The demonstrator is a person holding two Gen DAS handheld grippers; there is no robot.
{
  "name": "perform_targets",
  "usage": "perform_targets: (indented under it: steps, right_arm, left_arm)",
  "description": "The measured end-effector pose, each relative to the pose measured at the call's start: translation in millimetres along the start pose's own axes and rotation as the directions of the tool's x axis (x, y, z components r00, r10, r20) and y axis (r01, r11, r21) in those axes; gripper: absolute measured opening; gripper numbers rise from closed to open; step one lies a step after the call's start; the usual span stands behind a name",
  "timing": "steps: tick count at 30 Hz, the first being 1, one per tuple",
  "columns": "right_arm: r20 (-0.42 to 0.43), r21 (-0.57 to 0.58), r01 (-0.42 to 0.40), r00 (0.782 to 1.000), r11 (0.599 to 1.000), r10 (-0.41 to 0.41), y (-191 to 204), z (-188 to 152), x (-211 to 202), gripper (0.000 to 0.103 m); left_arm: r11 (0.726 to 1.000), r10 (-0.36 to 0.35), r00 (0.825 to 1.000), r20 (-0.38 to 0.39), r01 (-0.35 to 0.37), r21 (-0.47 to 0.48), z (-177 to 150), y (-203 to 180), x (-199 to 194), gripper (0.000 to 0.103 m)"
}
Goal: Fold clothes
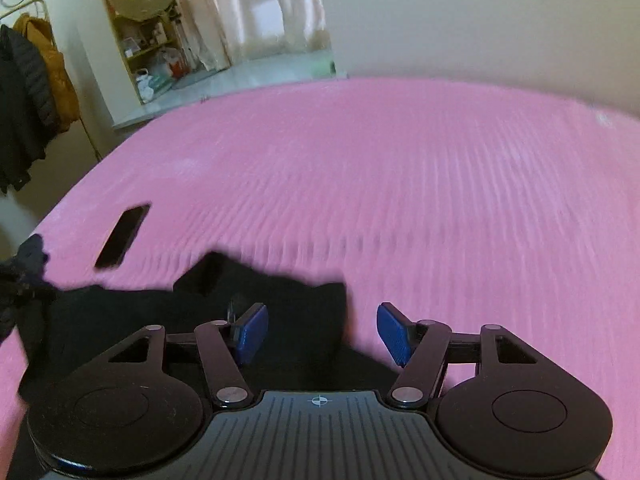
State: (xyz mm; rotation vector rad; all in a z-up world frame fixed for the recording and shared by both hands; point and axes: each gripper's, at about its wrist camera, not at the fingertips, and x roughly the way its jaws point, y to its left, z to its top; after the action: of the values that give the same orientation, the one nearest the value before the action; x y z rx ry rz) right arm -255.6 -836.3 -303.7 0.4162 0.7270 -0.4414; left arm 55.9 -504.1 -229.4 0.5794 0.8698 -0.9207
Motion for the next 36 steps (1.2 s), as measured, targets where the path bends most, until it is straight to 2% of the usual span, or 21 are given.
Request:
perform_targets:
  steps: [4,7,9,12,15,18,20,23,26,31,32,33,34,35,36]
  right_arm:
    - [-0.077,0.162,0.088,0.994,0.983,-0.076,-17,-78,-74,0.064]
    - [-0.130,0.344,0.187,0.980,0.920,-0.151,-25,-148,-144,0.064]
    - [-0.170,0.435,0.222,0.972,0.873,-0.162,-20,-188,-186,0.064]
    - [-0.244,0.518,0.218,0.964,0.827,-0.101,5,-245,-223,0.064]
    - [-0.320,0.515,0.175,0.947,0.839,-0.001,39,-291,-242,0.064]
    - [-0.380,0.510,0.154,0.923,0.846,0.061,71,-332,-251,0.064]
    - [-0.414,0.493,0.168,0.908,0.854,0.060,88,-350,-254,0.064]
    - [-0.418,0.506,0.183,0.907,0.843,0.054,99,-361,-259,0.064]
    - [-0.415,0.521,0.200,0.909,0.830,0.041,104,-363,-262,0.064]
    - [-0.403,0.582,0.234,0.915,0.779,0.026,103,-364,-264,0.063]
    - [-0.407,0.590,0.244,0.913,0.770,0.022,103,-364,-265,0.047]
    - [-0.413,0.602,0.258,0.911,0.756,0.018,101,-365,-266,0.039]
    - [-0.421,0.617,0.273,0.907,0.738,0.016,97,-365,-269,0.022]
    - [-0.428,0.626,0.285,0.904,0.726,0.014,94,-364,-274,0.009]
    - [-0.437,0.612,0.289,0.900,0.736,0.010,93,-359,-280,0.005]
  left_arm:
    - [1.000,0.001,1.000,-0.017,-0.001,0.003,-42,-5,-33,0.015]
    - [1.000,-0.023,0.998,-0.053,0.023,0.009,-81,-15,-57,0.019]
    - [0.998,-0.057,0.993,-0.099,0.057,-0.007,-114,-21,-72,0.023]
    - [0.994,-0.106,0.975,-0.194,0.101,-0.034,-171,-27,-95,0.025]
    - [0.990,-0.141,0.947,-0.288,0.131,-0.055,-226,-28,-116,0.026]
    - [0.984,-0.179,0.913,-0.367,0.161,-0.080,-280,-23,-136,0.027]
    - [0.978,-0.207,0.897,-0.391,0.186,-0.091,-303,-20,-142,0.029]
    - [0.968,-0.252,0.874,-0.417,0.223,-0.118,-332,-16,-149,0.029]
    - [0.947,-0.321,0.852,-0.414,0.287,-0.144,-344,-19,-150,0.029]
    - [0.922,-0.385,0.816,-0.432,0.361,-0.140,-355,-29,-146,0.028]
    - [0.920,-0.389,0.812,-0.435,0.367,-0.138,-357,-31,-144,0.025]
    - [0.922,-0.383,0.815,-0.434,0.365,-0.128,-356,-33,-145,0.019]
    - [0.924,-0.376,0.818,-0.435,0.365,-0.112,-356,-35,-146,0.010]
    - [0.926,-0.368,0.821,-0.435,0.364,-0.096,-355,-37,-148,0.007]
    - [0.927,-0.364,0.823,-0.437,0.366,-0.081,-354,-39,-150,0.003]
